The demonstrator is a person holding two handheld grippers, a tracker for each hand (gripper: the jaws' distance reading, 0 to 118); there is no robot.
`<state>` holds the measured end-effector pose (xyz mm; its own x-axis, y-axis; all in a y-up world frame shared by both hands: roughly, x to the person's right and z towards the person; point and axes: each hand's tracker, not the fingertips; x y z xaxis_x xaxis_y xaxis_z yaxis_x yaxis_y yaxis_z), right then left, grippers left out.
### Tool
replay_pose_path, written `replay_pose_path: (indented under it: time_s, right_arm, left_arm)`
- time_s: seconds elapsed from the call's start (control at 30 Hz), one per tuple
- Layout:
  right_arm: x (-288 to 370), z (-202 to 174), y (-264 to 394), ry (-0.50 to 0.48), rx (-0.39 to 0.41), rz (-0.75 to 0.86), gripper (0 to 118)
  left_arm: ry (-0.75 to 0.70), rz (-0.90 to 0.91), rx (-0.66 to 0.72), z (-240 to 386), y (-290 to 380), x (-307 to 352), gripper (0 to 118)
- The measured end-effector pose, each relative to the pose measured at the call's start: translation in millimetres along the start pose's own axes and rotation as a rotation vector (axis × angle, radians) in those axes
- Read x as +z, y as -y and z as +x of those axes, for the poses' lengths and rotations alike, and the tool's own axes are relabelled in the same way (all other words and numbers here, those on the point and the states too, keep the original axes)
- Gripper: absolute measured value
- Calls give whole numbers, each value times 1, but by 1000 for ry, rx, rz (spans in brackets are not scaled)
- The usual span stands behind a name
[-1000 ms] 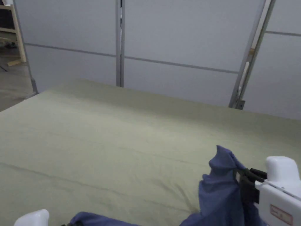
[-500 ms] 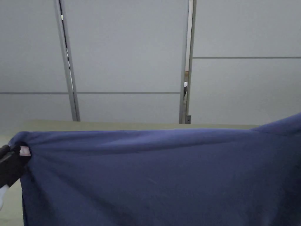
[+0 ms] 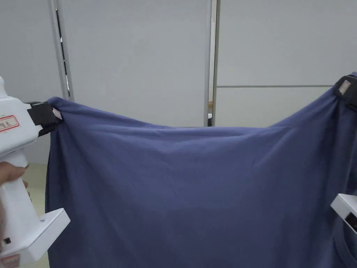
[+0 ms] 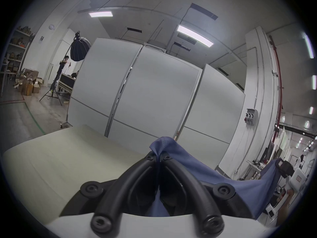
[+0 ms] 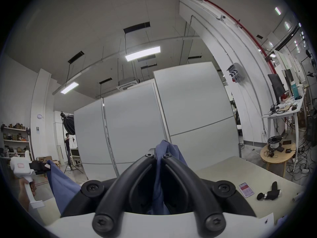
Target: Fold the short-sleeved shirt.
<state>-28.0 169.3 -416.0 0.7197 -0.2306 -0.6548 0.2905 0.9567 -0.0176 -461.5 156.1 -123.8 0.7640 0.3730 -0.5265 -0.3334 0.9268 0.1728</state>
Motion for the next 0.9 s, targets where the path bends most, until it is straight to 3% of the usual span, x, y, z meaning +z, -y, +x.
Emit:
replay_pose_path:
  time_s: [0.1,0.23,0.5,0.67,0.83,0.9]
  right_arm:
    - [-56,3,-5,11,45,-4,3]
    - [-110,-8,-24,-30,24,65,3]
    - [-165,-31,-57,-91,139,226,3]
    - [-162,-19,-13,-92,157,177,3]
    - [-123,4,69,-76,131,-11,3]
    - [-95,12,100,-84,125,-79,3]
  left_arm:
    - [-22,9,32,3,-15,-41,2]
    - [-18,96,93,2,-40,-87,2]
    - [38,313,92,9,-81,-127,2]
    - [22,279,86,-4,-40,-131,2]
    - [14,107,130,-29,40,-110,2]
    - [2,45,89,-42,72,-92,2]
